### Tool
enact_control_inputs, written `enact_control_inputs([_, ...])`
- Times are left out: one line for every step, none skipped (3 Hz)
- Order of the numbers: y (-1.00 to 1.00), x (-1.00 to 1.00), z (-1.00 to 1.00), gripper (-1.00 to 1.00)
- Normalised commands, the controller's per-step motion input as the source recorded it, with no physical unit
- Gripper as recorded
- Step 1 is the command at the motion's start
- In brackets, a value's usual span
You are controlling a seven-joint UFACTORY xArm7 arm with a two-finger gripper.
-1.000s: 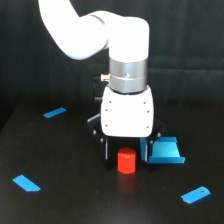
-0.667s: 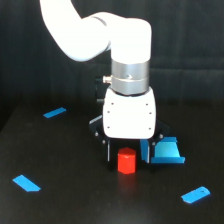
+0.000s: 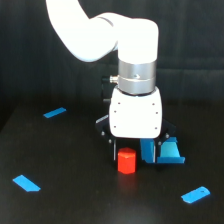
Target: Pick up the red object from the table
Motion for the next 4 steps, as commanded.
enact_control_inputs([0.24,-0.18,0.17,-0.76])
enact_control_inputs([0.09,-0.24,-0.04,-0.9])
enact_control_inputs([0.03,-0.06,-0.19,-0.99])
enact_control_inputs([0.04,-0.07,-0.08,-1.0])
